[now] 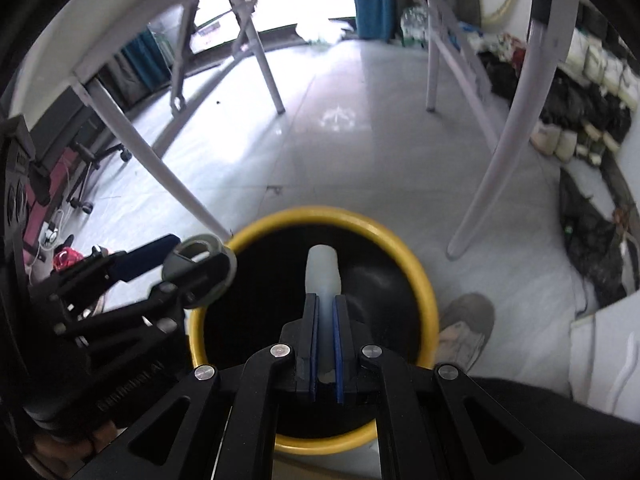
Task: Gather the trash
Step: 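Carry tape roll and foam strip down over the yellow-rimmed bin with both tools, then open both grippers to drop tape roll and foam strip into the bin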
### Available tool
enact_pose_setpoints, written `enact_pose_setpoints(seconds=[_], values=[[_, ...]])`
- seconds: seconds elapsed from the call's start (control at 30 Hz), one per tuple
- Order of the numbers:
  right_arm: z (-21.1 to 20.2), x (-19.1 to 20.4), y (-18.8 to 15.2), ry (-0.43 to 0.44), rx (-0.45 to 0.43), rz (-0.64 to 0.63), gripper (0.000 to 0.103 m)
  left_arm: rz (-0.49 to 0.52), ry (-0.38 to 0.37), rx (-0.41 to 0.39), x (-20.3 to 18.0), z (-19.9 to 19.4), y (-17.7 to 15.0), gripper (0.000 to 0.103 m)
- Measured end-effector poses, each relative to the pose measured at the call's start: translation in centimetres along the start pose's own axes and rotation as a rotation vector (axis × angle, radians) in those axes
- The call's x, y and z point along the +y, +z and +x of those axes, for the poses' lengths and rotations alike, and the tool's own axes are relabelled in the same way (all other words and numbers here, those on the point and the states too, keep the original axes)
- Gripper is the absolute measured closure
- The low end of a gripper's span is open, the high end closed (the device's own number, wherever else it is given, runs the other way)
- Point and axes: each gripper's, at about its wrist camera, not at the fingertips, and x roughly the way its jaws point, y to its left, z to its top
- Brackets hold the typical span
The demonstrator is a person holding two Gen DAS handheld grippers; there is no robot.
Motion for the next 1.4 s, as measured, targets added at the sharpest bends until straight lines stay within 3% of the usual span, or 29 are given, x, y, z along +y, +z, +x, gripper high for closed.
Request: enact_pose_setpoints(seconds=[0.3, 1.17, 1.4], values=[[2.4, -1.2, -1.2, -0.025, 0.102, 0.043, 0.098, 0.009, 0.028, 0.088, 0.4, 2.5, -1.2, 0.059], [4.0, -1.3, -1.5, -0.051, 0.170, 0.079, 0.090, 0.025, 0.089, 0.106, 0.4, 3.8, -1.1, 0.058], [4.0, -1.3, -1.6, -0.063, 0.172, 0.081, 0.088, 0.012, 0.102, 0.095, 0.5, 3.7, -1.1, 0.046]])
